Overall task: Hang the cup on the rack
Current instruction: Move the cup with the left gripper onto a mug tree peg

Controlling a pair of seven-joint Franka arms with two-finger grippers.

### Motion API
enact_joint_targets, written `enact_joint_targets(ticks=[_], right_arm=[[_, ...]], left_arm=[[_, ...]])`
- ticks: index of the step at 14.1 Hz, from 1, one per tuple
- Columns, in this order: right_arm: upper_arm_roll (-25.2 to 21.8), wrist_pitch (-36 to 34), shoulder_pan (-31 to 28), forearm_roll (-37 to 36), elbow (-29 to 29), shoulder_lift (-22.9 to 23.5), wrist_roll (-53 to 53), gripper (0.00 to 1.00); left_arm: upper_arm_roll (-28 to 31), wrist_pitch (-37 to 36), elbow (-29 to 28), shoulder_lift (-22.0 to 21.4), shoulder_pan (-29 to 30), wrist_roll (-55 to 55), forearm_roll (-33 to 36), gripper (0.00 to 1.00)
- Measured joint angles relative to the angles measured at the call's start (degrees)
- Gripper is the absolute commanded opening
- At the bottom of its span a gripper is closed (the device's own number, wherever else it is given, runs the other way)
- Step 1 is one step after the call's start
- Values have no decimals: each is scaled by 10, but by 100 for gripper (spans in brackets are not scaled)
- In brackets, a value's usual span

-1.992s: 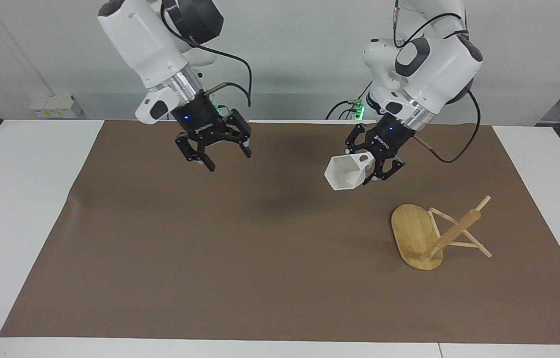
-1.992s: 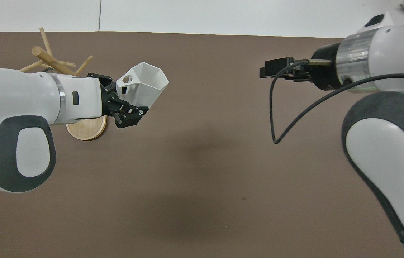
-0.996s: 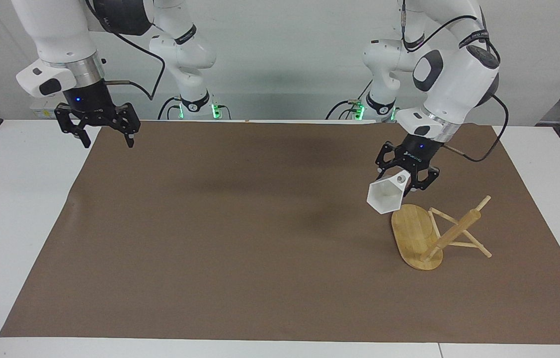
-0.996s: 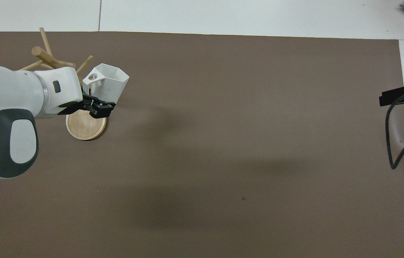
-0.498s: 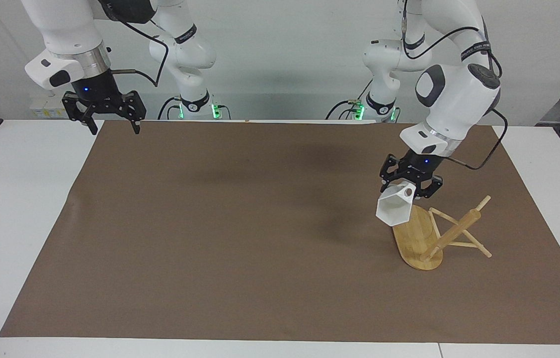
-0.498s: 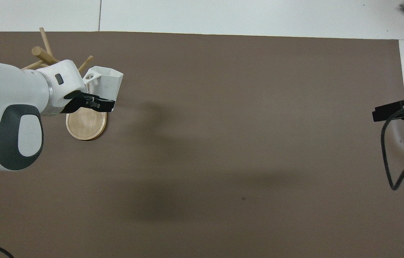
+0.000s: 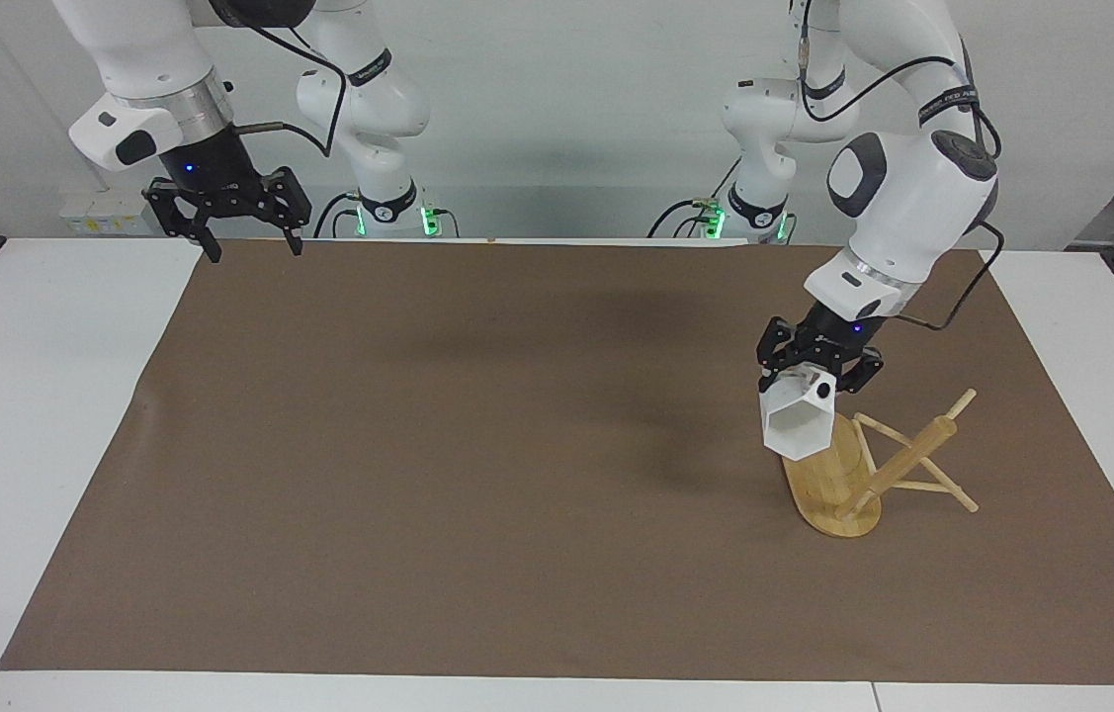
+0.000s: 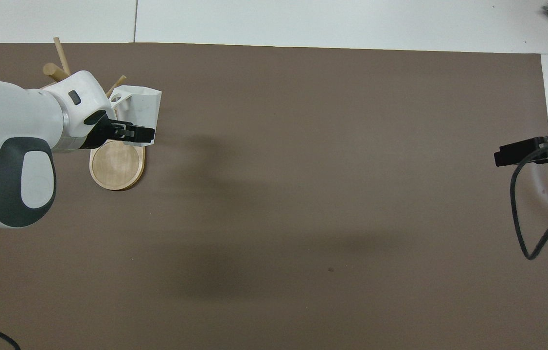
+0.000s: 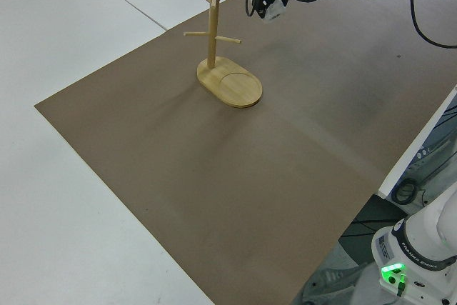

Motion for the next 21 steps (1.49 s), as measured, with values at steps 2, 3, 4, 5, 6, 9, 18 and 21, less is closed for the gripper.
enact_joint_targets(ticks=[2,3,4,5,6,9,18,21], right_arm=[[-3,-5,-2,0,0,0,0,100],[-6,-5,-2,0,0,0,0,100],[-8,-5,-3,-1,0,0,0,100],[-9,-5,-3,-1,0,0,0,100],[-9,-5,-4,-2,0,0,0,100],[-9,-4,-4,-17,0,0,0,100],[-9,6,-7,-40,0,-2,0,100],[-9,7,-7,-40,0,-2,0,100]], left_arm=[[1,3,8,6,6,-1,0,0],[0,7,11,9,10,-4,0,0],[1,11,12,11,13,-8,0,0],[1,14,12,13,15,-11,0,0],[1,18,13,14,16,-13,0,0],[0,29,14,17,17,-18,0,0],[1,42,15,23,37,-84,0,0],[1,42,15,25,46,-86,0,9]])
